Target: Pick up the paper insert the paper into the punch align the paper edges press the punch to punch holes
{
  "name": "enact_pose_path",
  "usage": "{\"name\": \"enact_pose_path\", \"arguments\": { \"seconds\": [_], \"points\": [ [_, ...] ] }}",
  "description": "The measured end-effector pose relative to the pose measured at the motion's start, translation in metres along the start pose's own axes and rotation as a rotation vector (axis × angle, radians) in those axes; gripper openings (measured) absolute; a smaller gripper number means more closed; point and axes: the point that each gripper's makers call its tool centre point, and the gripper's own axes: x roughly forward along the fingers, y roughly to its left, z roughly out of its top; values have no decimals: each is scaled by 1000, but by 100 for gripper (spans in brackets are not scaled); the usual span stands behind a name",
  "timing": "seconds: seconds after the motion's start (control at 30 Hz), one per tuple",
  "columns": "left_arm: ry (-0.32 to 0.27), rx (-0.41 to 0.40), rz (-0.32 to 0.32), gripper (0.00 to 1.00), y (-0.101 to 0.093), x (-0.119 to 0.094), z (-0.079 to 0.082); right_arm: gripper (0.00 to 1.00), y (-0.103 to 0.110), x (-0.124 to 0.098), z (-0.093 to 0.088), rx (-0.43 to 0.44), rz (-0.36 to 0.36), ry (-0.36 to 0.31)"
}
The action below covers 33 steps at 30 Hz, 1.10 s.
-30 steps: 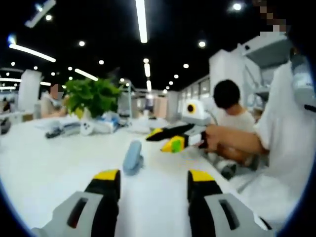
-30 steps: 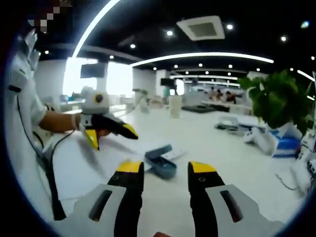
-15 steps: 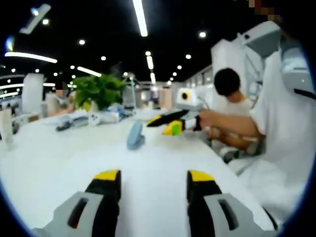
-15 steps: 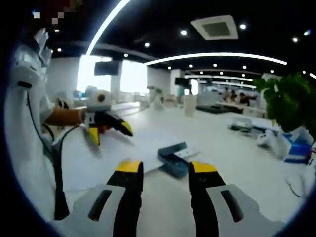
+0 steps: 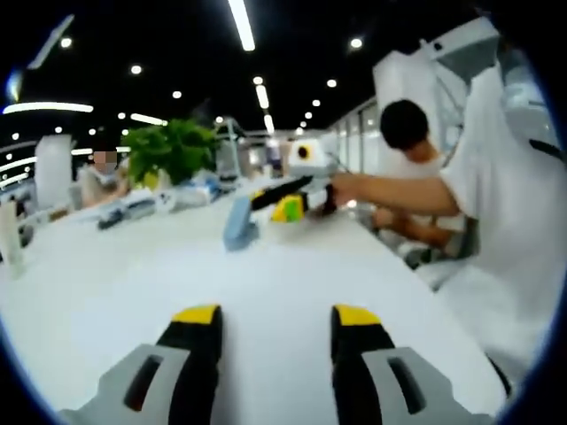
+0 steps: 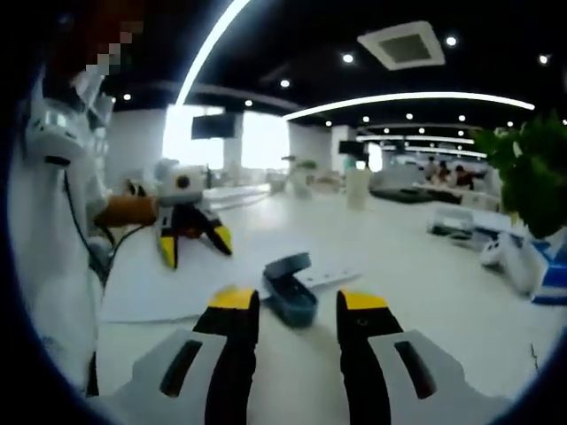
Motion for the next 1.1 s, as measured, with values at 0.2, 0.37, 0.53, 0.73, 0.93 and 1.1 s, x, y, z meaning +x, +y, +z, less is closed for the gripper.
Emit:
{"name": "enact_pose_path", "arguments": {
  "seconds": [0.2, 0.37, 0.53, 0.73, 0.93, 1.1],
  "points": [
    [3, -11, -2, 49, -2, 2, -1, 38, 4, 11, -9, -12, 56, 41],
    [3, -17, -4, 49, -2, 2, -1, 37, 3, 15, -8, 1, 95, 44],
    [2, -19, -5, 49, -1, 2, -1, 35, -2, 18, -14, -9, 121, 69],
    [1, -20, -4, 49, 0, 1, 0, 32, 1, 23, -16, 4, 161, 87],
    [1, -22, -1, 47, 3, 0, 1, 26, 4, 24, -18, -38, 191, 88],
    [1, -24, -2, 47, 4, 0, 1, 25, 6, 25, -18, -53, 209, 86]
  ]
}}
